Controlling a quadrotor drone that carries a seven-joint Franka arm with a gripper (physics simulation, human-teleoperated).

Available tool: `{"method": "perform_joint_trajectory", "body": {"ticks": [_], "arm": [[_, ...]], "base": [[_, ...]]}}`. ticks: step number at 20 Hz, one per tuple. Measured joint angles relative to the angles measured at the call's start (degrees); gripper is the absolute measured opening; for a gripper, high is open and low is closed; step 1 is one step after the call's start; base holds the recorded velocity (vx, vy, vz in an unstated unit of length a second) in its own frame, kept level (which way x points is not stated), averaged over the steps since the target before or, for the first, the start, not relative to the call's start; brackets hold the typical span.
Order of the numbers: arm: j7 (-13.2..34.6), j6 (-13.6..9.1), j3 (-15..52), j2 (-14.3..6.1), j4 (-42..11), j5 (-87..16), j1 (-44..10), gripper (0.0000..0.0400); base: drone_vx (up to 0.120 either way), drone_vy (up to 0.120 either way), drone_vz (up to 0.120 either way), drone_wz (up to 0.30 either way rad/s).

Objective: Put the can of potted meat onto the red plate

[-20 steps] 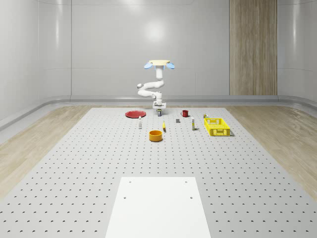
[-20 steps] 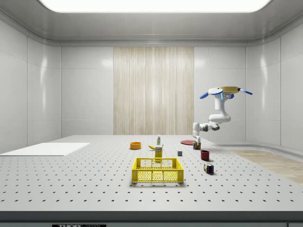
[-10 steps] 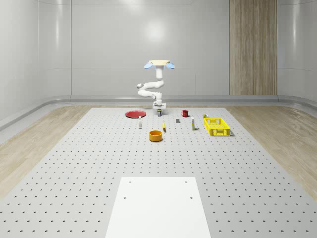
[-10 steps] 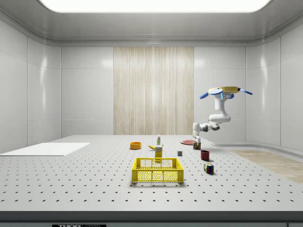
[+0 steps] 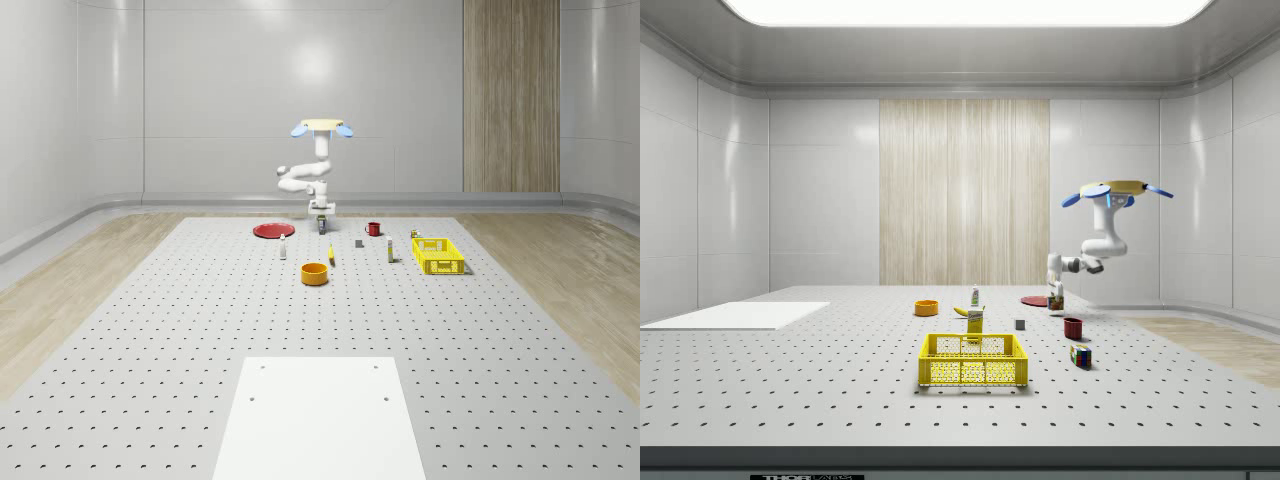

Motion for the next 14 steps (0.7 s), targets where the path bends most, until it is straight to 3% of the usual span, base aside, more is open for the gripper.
{"method": "perform_joint_trajectory", "body": {"ticks": [9, 14], "arm": [[0.96, -1.26, 3.91, -0.21, -1.03, 3.84, -0.16, 0.0288], [1.21, -1.07, 4.50, -0.59, -1.12, 4.52, -0.33, 0.0288]], "base": [[0.000, -0.116, 0.120, 0.000], [0.000, -0.120, 0.000, 0.000]]}}
